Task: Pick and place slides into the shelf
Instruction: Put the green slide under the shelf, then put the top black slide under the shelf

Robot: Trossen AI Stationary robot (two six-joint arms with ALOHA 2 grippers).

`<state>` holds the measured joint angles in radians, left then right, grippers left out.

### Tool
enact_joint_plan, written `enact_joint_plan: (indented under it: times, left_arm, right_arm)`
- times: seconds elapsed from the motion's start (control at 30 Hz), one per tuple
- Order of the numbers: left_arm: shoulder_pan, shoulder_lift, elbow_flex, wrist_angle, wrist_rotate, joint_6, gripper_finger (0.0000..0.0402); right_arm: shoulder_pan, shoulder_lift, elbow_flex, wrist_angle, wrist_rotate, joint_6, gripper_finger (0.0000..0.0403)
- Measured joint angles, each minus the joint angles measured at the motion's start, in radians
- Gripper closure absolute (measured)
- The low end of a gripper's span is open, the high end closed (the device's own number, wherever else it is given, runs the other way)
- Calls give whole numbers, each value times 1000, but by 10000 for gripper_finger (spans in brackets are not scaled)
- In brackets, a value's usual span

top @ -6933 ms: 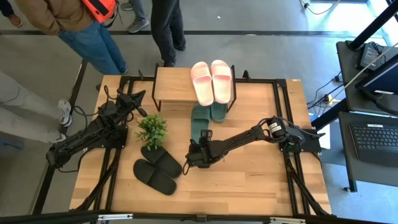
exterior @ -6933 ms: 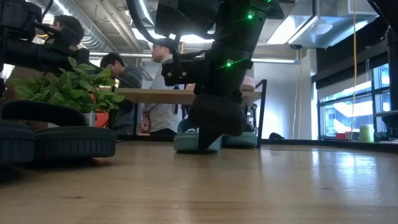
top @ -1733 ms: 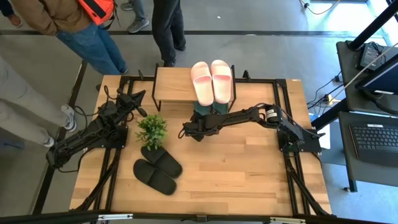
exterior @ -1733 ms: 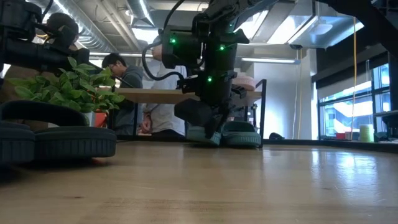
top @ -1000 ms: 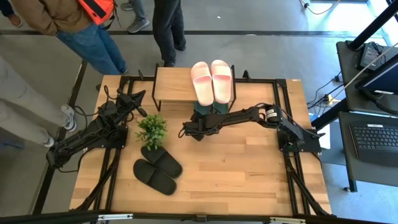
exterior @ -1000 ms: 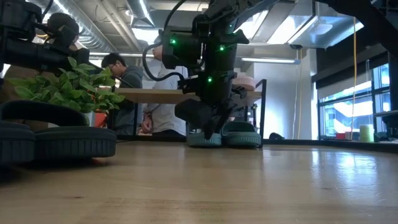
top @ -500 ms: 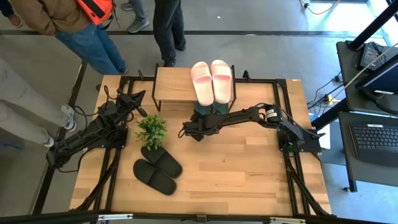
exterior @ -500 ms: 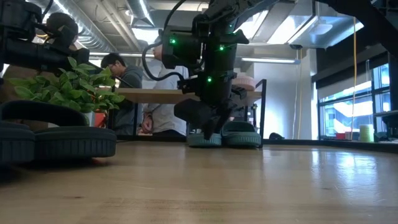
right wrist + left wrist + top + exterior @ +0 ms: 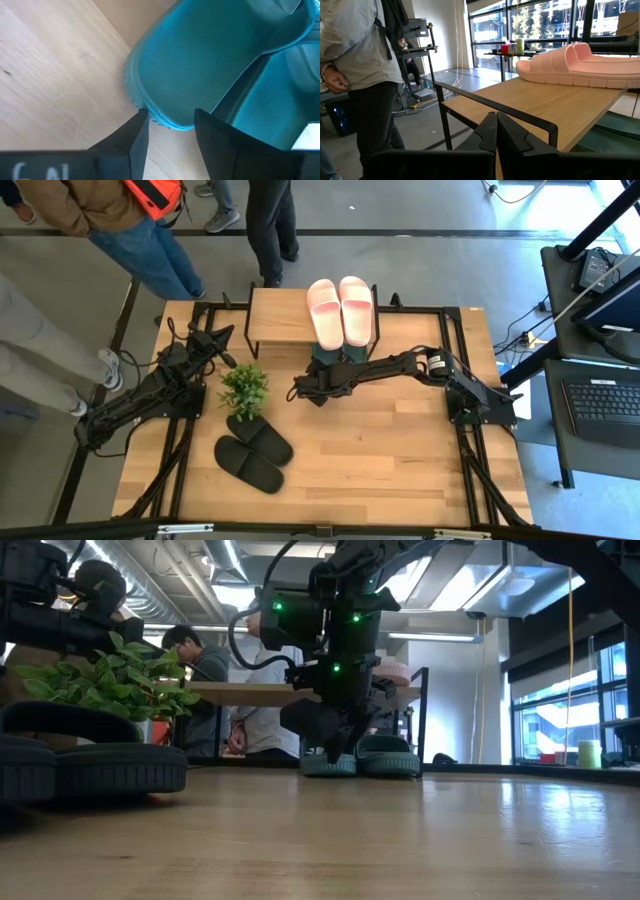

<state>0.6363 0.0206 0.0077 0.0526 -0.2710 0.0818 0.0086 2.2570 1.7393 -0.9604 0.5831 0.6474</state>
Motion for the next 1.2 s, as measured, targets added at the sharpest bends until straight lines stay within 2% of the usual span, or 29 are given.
enact_joint_plan:
  times: [0.4, 0.8, 0.93, 1.2]
  left_arm:
    - [0, 0, 0, 0, 0, 0, 401]
    - [0, 0, 0, 0, 0, 0, 401]
    - [0, 0, 0, 0, 0, 0, 401]
    - [0, 0, 0, 0, 0, 0, 401]
  right_arm:
    - [18, 0, 40, -14, 2, -27, 238]
    - [28, -2, 124, -84, -3, -15, 126]
    - [49, -2, 149, -113, -36, 4, 114]
    - [127, -2, 178, -111, -115, 4, 117]
